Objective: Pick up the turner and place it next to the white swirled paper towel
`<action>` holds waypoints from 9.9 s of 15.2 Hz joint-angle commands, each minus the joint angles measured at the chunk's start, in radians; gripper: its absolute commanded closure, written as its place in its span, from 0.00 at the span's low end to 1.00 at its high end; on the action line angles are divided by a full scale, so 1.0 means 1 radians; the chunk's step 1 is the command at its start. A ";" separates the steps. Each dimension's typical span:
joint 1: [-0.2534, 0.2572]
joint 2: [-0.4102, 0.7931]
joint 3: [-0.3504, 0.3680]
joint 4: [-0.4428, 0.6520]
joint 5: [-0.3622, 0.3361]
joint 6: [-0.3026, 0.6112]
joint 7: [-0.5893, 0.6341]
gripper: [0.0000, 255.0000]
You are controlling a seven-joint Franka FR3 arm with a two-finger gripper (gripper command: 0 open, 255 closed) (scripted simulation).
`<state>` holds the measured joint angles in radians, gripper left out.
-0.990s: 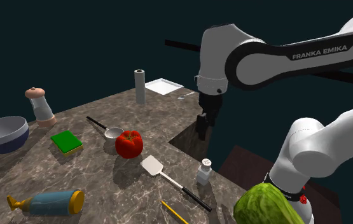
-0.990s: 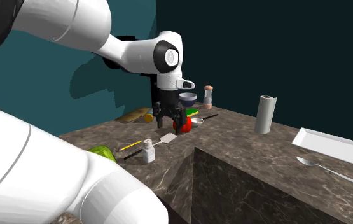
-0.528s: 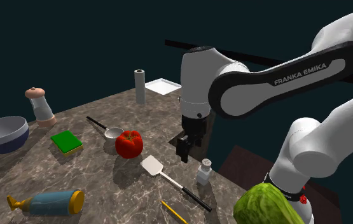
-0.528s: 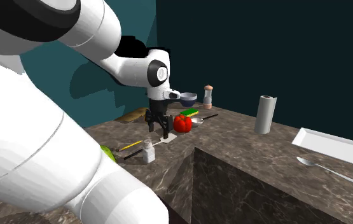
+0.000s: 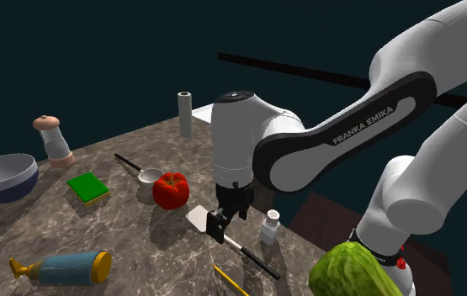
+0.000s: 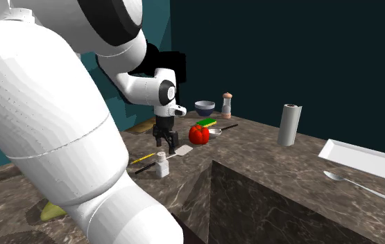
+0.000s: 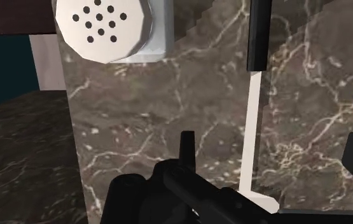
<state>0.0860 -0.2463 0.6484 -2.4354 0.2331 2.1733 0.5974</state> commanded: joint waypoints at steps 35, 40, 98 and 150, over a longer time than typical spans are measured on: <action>0.007 -0.049 -0.018 0.038 0.016 -0.082 -0.008 1.00; 0.009 -0.083 -0.035 0.081 0.022 -0.156 -0.014 1.00; -0.187 0.263 -0.316 0.893 -0.222 -0.680 -0.342 1.00; -0.257 0.551 -0.381 0.698 -0.312 -0.208 -0.455 1.00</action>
<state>-0.1714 0.2968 0.2681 -1.7348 -0.0762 1.9539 0.1413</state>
